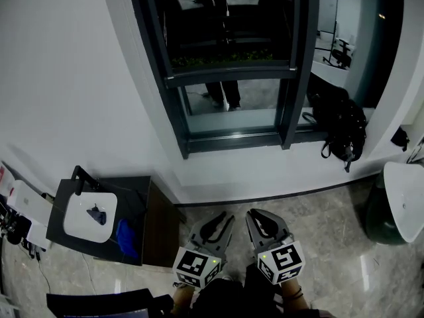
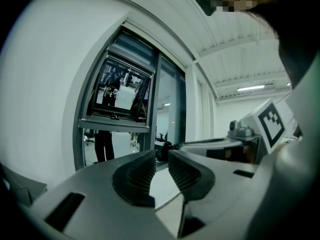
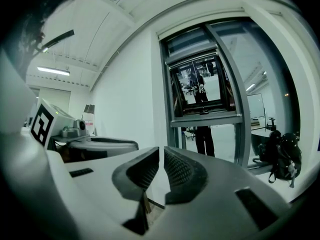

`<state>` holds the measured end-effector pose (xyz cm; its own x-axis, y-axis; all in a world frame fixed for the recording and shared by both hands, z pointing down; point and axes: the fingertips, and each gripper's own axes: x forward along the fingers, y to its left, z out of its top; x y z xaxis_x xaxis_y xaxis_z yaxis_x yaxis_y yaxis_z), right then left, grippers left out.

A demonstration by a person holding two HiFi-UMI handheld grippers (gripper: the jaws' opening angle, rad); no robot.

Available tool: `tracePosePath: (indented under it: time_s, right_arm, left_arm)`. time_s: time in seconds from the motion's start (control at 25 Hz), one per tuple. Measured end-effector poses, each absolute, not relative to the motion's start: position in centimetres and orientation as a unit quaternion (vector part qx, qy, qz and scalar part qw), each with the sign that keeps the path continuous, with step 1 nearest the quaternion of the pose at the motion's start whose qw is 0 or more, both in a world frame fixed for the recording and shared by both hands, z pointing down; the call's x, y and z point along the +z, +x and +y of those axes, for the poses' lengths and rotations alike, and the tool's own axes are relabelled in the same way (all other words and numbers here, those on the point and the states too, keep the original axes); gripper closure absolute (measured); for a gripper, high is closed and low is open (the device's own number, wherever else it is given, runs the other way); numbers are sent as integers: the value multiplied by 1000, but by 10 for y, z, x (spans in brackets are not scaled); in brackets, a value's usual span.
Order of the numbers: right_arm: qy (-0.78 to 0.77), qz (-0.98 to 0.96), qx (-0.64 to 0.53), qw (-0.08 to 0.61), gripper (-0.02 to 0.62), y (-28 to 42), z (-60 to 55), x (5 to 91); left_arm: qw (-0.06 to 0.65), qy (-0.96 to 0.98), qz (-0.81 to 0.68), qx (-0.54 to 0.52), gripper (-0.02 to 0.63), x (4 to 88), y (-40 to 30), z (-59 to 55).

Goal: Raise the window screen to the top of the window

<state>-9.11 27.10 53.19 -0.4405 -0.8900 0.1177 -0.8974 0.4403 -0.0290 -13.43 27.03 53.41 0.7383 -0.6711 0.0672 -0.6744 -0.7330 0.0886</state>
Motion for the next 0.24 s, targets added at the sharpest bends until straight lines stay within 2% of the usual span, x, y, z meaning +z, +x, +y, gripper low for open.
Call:
tracePosePath:
  time_s: [0.24]
  right_arm:
    - [527,-848,39,45,559,-92,278,527]
  left_arm:
    - [52,932,-360,16,529,530,-133,279]
